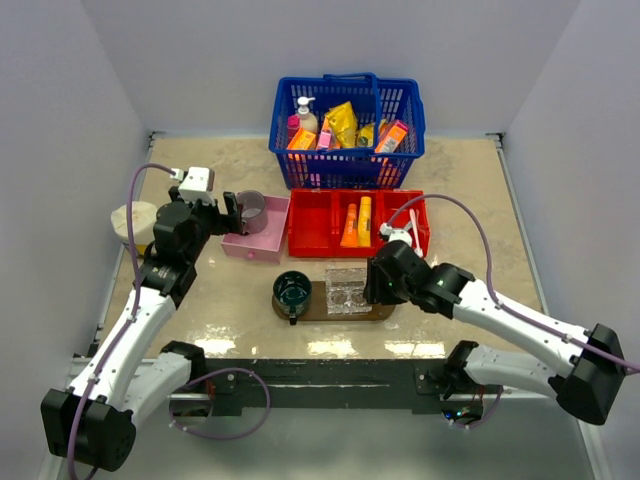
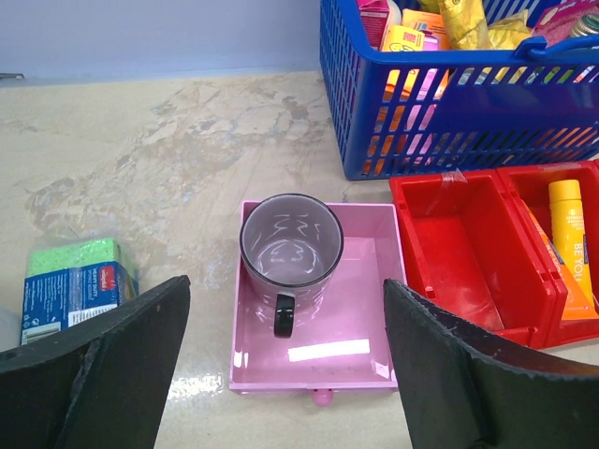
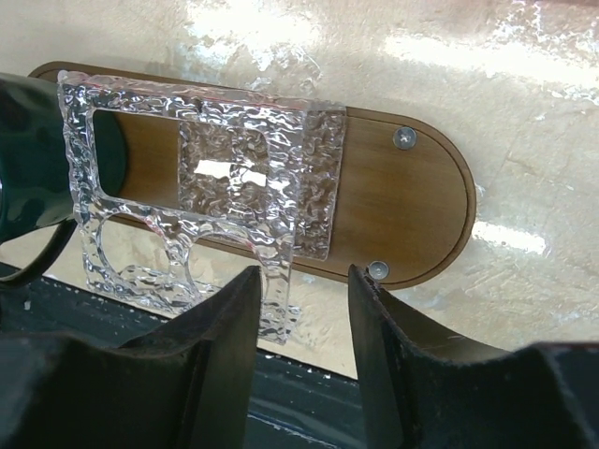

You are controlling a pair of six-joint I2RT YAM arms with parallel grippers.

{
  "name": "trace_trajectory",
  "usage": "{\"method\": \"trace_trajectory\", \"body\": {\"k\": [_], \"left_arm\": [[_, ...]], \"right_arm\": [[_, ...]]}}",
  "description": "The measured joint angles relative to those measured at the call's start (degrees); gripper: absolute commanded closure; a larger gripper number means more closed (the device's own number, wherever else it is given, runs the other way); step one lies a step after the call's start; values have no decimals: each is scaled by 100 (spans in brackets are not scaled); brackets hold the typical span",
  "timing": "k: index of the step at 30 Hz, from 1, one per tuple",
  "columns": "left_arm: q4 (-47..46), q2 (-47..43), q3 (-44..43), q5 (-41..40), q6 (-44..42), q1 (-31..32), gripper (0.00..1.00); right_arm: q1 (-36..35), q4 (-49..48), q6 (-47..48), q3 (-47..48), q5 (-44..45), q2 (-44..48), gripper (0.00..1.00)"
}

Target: Prepare toiletry sets of a toothbrush and toothpaste on the tray

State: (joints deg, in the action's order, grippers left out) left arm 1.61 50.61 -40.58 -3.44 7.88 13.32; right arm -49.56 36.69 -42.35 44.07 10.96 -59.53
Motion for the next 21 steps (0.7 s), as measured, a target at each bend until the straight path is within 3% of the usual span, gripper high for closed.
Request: {"method": "trace_trajectory", "body": {"k": [14,21], "left_arm": [[0,0,0,2,0,7,12],[0,0,0,17,0,31,12]], "right_arm": [[-417,164,-114,457,363,-669,82],[-540,306,-313,619,452,-815,90]]}}
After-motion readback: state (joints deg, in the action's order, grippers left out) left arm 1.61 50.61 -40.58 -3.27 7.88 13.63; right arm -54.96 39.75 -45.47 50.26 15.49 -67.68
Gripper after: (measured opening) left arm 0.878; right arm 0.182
